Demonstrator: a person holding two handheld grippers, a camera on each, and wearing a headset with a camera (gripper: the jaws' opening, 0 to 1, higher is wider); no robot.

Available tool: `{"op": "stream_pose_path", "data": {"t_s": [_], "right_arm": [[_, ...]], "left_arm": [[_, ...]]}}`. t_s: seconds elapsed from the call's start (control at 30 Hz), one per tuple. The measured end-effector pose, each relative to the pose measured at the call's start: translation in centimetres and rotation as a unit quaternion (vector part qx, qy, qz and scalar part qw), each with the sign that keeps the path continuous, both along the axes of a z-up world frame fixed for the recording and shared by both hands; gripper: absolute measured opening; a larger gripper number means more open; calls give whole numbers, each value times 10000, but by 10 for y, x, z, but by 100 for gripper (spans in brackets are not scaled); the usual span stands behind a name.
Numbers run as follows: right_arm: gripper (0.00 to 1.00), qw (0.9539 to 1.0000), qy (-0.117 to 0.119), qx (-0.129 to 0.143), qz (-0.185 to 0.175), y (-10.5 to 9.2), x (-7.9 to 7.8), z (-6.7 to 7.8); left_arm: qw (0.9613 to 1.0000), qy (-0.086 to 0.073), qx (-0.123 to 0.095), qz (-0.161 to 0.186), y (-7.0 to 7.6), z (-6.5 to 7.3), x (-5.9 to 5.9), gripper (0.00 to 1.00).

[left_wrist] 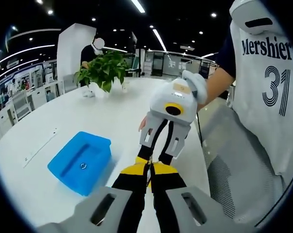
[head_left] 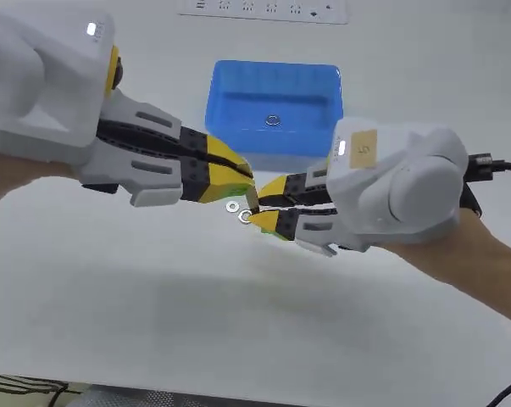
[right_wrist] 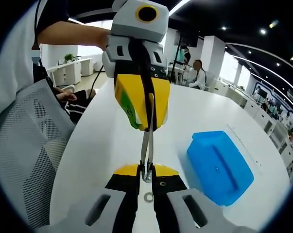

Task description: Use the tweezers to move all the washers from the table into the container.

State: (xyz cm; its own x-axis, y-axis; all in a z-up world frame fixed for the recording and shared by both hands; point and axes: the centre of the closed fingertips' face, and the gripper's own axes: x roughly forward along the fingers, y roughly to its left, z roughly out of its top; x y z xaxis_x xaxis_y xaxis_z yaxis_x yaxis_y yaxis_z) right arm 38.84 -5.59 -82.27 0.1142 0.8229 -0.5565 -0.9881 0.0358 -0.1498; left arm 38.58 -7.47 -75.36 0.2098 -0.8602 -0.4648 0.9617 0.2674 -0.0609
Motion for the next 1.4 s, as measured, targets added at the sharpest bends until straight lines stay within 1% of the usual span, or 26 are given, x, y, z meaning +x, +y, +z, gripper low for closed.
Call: {"op": "stream_pose_path", "data": {"t_s": [0.1, 0.13, 0.2, 0.3, 0.4, 0.5, 0.57, 0.63, 0.7, 0.8, 0.93, 1.03, 1.17, 1.27, 1.37, 1.4], "right_arm": [[10, 10000, -59, 56, -13, 0, 2, 9], [10, 9999, -112, 76, -38, 0, 4, 13], [10, 9998, -145, 105, -64, 0, 6, 18], [10, 9995, -258, 127, -114, 0, 12, 27], [10, 9992, -354, 134, -149, 1, 17, 35], [10, 9987, -452, 163, -183, 2, 21, 45], [10, 9981, -564, 152, -177, 3, 25, 52], [10, 9978, -619, 153, -185, 4, 27, 56], [10, 9972, -708, 169, -197, 4, 33, 64], [10, 9964, -809, 169, -211, 5, 39, 71], [10, 9952, -937, 149, -231, 4, 50, 78], [10, 9948, -979, 159, -251, 4, 58, 81], [10, 9939, -1039, 176, -322, 3, 77, 85], [10, 9937, -1050, 188, -357, 3, 86, 84], [10, 9939, -1011, 202, -389, 1, 98, 79], [10, 9940, -1001, 199, -396, 1, 101, 77]], "left_arm": [[10000, -65, 3, -66, -1, 9, 2, 6], [9999, -133, 23, -90, -1, 12, 3, 6], [9997, -200, 27, -120, -1, 18, 5, 6], [9995, -283, 27, -151, 0, 25, 8, 6], [9988, -436, 27, -212, 0, 36, 12, 6], [9983, -516, 33, -263, 1, 44, 14, 6], [9976, -609, 47, -318, 2, 51, 17, 6], [9973, -647, 48, -335, 3, 55, 19, 6], [9961, -778, 92, -402, 3, 63, 23, 6], [9950, -877, 120, -454, 3, 68, 28, 6], [9937, -989, 157, -511, 2, 73, 38, 6], [9927, -1062, 182, -545, 1, 76, 46, 6], [9921, -1122, 158, -542, 2, 78, 65, 6], [9919, -1134, 147, -556, 1, 77, 77, 6], [9915, -1146, 191, -589, 0, 73, 85, 6], [9914, -1144, 211, -603, 0, 70, 90, 6]]}}
